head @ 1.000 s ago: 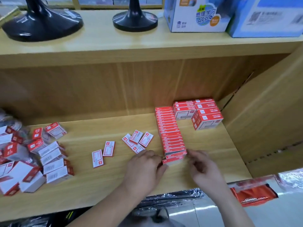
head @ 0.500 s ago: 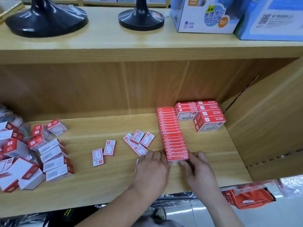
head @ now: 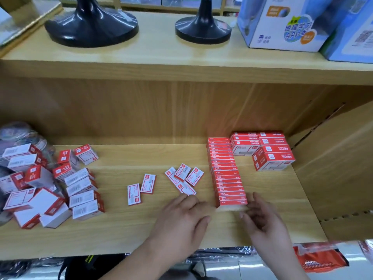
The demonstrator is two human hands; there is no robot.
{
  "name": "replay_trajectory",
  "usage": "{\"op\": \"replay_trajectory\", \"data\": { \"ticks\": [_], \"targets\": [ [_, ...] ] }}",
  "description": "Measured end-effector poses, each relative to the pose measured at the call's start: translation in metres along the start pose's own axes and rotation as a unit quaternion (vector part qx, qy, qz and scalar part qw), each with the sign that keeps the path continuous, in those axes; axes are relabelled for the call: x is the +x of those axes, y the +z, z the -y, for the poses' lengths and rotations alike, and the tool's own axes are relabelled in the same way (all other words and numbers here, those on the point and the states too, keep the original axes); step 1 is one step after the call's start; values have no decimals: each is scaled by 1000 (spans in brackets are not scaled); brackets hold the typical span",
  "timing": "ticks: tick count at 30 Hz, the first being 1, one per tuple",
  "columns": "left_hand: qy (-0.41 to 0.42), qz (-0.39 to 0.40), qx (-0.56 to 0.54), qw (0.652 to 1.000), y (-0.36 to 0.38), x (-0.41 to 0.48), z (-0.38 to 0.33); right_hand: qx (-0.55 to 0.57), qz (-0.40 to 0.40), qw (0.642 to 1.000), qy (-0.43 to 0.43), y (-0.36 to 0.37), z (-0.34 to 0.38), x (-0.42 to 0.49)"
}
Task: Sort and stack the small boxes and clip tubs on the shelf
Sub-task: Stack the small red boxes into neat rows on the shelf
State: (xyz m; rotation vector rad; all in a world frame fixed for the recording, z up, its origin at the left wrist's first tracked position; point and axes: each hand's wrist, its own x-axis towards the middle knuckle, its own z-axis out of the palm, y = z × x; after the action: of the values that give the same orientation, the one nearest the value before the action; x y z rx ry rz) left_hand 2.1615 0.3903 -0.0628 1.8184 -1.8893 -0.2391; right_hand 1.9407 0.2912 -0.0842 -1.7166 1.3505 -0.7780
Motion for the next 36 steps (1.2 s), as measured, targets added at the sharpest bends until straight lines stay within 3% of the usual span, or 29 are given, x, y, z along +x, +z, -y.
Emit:
{"op": "replay_trajectory", "data": {
  "ticks": [2,5,8,12,15,18,25,31,34,36],
  "targets": [
    [-7,-37,-5,999,-11,-20,17,-1,-55,998,2,-3,11,-9],
    [-52,-86,9,995,-24,-45,42,-40,-108,989,-90,2,50,-20],
    [-104,-93,61,988,-27,-60,59,-32,14,985,-166,31,80,-21],
    [-187,-14,118,975,-17,-54,63,-151,163,952,-209,87,84,-17],
    [-175,4,139,975,-11,-51,69,-275,216,918,-186,114,83,-6],
    [-134,-15,118,984,-16,-59,83,-357,212,898,-146,126,88,8],
    [-116,-24,86,989,-23,-62,95,-305,180,917,-184,151,68,3],
    [-117,-12,58,991,-41,-56,100,-209,208,934,-202,152,74,-6],
    [-110,-42,25,993,-55,-42,106,-96,139,971,-171,133,84,4],
    [-115,-54,15,992,-59,-25,111,-99,81,978,-166,117,91,18]
  ]
}}
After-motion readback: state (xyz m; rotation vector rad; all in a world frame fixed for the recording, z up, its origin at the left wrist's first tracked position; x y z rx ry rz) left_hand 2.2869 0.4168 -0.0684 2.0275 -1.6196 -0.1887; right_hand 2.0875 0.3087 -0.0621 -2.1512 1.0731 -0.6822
